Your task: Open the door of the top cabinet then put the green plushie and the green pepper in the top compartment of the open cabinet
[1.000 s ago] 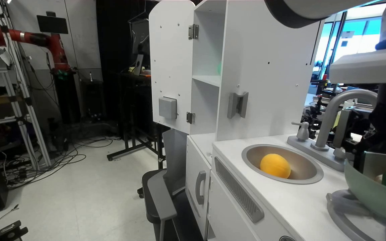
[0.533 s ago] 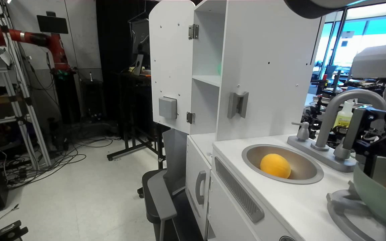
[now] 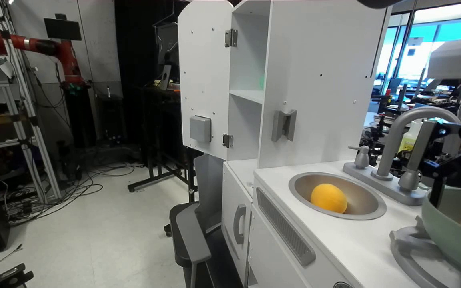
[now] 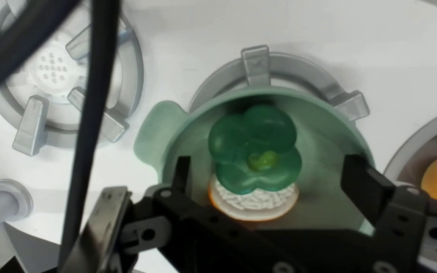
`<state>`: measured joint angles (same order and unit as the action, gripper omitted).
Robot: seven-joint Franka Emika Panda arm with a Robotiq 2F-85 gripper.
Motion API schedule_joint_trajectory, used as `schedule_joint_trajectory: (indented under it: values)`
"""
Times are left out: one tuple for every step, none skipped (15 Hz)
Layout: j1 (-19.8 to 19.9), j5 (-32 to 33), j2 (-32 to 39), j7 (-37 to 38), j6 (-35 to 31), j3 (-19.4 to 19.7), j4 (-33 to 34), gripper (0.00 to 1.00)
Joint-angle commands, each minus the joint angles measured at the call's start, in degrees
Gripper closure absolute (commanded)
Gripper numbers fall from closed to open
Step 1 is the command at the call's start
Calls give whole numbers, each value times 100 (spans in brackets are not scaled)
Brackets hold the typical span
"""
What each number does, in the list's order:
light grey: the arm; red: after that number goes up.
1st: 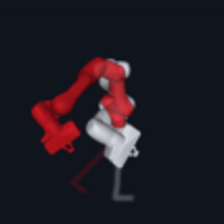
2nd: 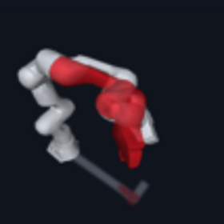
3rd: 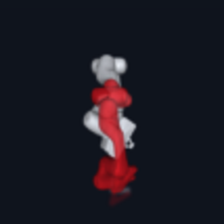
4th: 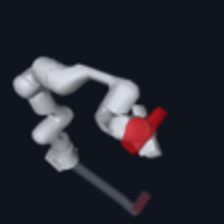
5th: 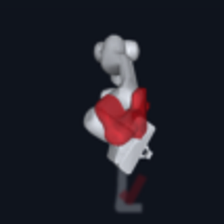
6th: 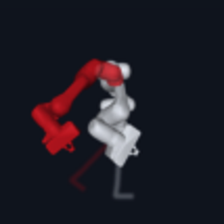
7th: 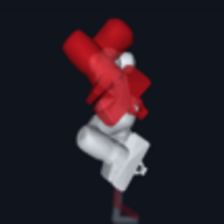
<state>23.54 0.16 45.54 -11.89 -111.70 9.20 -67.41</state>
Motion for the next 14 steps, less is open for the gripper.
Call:
schedule_joint_trajectory:
  values:
    - [96, -174, -2, -173, 271, -129, 192, 0]
    - [122, -189, 30, -206, 261, -143, 212, 0]
    - [140, -201, 48, -231, 252, -151, 224, 0]
    - [102, -191, 21, -200, 289, -149, 229, 0]
    - [112, -193, 69, -216, 307, -160, 292, 0]
    - [128, -196, 96, -244, 294, -165, 301, 0]
    - [98, -182, 70, -224, 350, -166, 315, 0]
    - [115, -193, 103, -251, 347, -179, 330, 0]
    - [135, -200, 143, -280, 359, -186, 365, 0]
    - [101, -180, 120, -254, 438, -179, 388, 0]
    - [115, -184, 151, -278, 478, -182, 414, 0]
    - [131, -191, 188, -294, 499, -184, 439, 0]
    - [101, -178, 175, -268, 583, -182, 470, 0]
    - [114, -188, 204, -281, 582, -188, 483, 0]
